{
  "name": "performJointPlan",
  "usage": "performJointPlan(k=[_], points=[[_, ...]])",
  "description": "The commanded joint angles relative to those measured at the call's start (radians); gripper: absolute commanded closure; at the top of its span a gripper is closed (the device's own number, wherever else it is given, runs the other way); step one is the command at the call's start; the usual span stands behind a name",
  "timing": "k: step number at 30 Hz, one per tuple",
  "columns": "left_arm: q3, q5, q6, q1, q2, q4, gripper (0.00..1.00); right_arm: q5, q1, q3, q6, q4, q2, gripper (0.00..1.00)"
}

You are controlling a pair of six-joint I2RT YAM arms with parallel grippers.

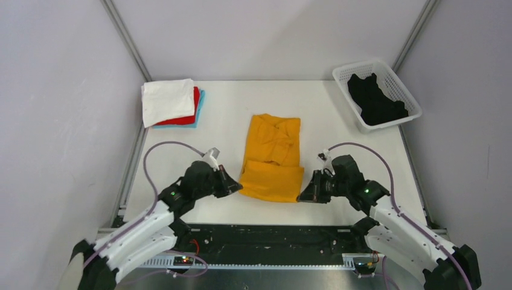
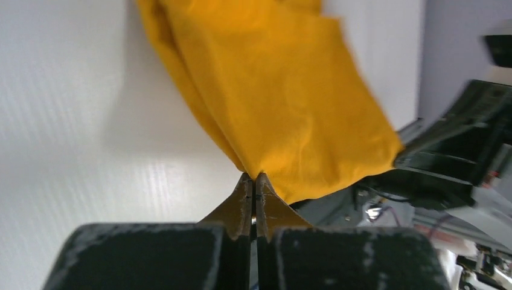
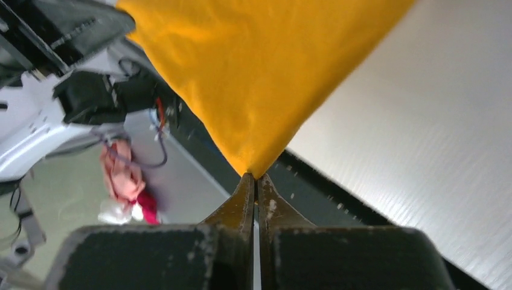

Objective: Fold and stack the t-shirts
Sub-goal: Grab one side of the 2/3 rectangular tshirt with both arms, then fold the long partially folded tshirt into a neat square

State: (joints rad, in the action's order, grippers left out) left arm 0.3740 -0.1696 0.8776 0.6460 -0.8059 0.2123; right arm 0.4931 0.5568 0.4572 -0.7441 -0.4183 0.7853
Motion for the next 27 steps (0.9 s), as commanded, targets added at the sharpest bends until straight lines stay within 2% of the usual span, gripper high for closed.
performJointPlan(k=[1, 6, 11, 14, 19, 27], points=[[-0.014, -0.055, 0.038, 0.013, 0.237, 0.085, 1.0, 0.225, -0.001, 0.09, 0.094, -0.213, -0.051, 1.0], [-0.04, -0.162, 0.073, 0.014, 0.397, 0.128, 1.0, 0.398, 0.043, 0.11, 0.092, -0.213, -0.101, 1.0], [-0.034, -0.177, 0.085, 0.015, 0.546, 0.176, 1.0, 0.464, 0.076, 0.126, 0.066, -0.164, -0.188, 1.0], [-0.024, -0.134, 0.066, 0.014, 0.596, 0.19, 1.0, 0.463, 0.068, 0.133, 0.055, -0.136, -0.203, 1.0], [0.01, -0.053, 0.045, 0.014, 0.52, 0.19, 1.0, 0.46, -0.001, 0.133, 0.064, -0.085, -0.163, 1.0], [0.112, 0.131, 0.0, 0.014, 0.363, 0.188, 1.0, 0.514, -0.201, 0.127, 0.146, -0.018, -0.061, 1.0]])
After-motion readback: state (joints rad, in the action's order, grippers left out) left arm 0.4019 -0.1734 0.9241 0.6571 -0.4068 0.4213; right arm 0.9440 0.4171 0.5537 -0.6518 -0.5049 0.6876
